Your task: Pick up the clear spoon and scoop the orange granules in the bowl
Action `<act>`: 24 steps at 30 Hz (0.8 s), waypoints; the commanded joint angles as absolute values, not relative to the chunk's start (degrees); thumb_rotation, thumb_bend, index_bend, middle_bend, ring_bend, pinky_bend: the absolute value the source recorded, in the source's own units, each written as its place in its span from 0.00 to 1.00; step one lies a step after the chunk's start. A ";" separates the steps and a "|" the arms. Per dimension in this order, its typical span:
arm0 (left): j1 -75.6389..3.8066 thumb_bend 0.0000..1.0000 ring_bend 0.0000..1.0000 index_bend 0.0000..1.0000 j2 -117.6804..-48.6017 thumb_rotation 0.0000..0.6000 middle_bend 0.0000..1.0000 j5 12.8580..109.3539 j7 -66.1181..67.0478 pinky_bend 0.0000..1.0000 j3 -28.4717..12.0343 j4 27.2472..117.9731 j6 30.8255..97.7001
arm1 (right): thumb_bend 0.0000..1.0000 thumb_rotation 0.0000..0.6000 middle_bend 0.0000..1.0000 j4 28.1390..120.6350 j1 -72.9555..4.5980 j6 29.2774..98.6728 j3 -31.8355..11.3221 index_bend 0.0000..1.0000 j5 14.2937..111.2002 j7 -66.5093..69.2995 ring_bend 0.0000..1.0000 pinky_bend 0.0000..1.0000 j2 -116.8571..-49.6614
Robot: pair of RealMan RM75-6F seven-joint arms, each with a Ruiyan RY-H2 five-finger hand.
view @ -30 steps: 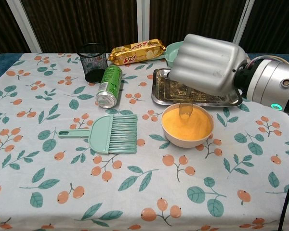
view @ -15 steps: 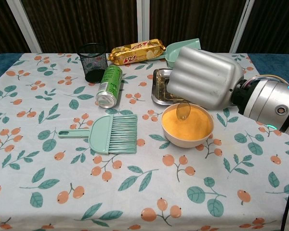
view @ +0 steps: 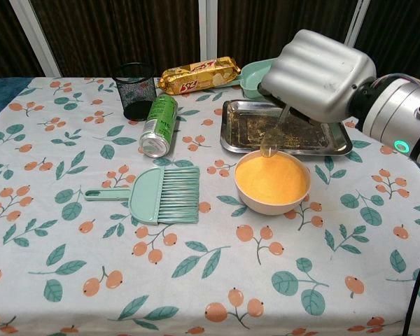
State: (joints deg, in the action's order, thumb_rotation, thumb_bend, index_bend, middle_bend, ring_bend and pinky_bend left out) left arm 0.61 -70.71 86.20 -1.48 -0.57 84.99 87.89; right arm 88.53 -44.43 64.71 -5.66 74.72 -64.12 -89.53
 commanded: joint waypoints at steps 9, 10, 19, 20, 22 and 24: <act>0.20 0.03 0.07 0.10 -70.06 1.00 0.07 86.15 0.11 0.10 -0.68 86.59 87.50 | 0.46 1.00 1.00 79.81 -46.71 56.40 -16.57 0.84 54.79 -48.37 1.00 1.00 -92.08; 0.18 0.03 0.07 0.10 -70.01 1.00 0.07 86.10 0.24 0.10 -0.67 86.71 87.43 | 0.46 1.00 1.00 78.21 -47.18 55.57 -17.00 0.83 53.52 -47.58 1.00 1.00 -92.86; -0.03 0.03 0.07 0.10 -69.54 1.00 0.07 85.68 1.21 0.10 -0.77 87.72 87.03 | 0.30 1.00 1.00 62.73 -51.96 49.46 -19.33 0.66 43.86 -43.61 1.00 1.00 -101.61; -0.04 0.03 0.07 0.10 -69.51 1.00 0.07 85.64 1.26 0.10 -0.75 87.77 86.97 | 0.26 1.00 1.00 61.09 -52.54 48.90 -19.62 0.63 42.61 -43.46 1.00 1.00 -102.67; -0.02 0.03 0.07 0.10 -69.48 1.00 0.07 85.56 1.32 0.10 -0.70 87.80 86.90 | 0.21 1.00 1.00 58.79 -53.27 47.93 -19.96 0.58 40.47 -43.48 1.00 1.00 -104.06; 0.04 0.03 0.07 0.10 -69.52 1.00 0.07 85.52 1.24 0.10 -0.63 87.76 86.91 | 0.17 1.00 1.00 56.72 -53.99 46.95 -20.33 0.50 37.98 -43.73 1.00 1.00 -105.33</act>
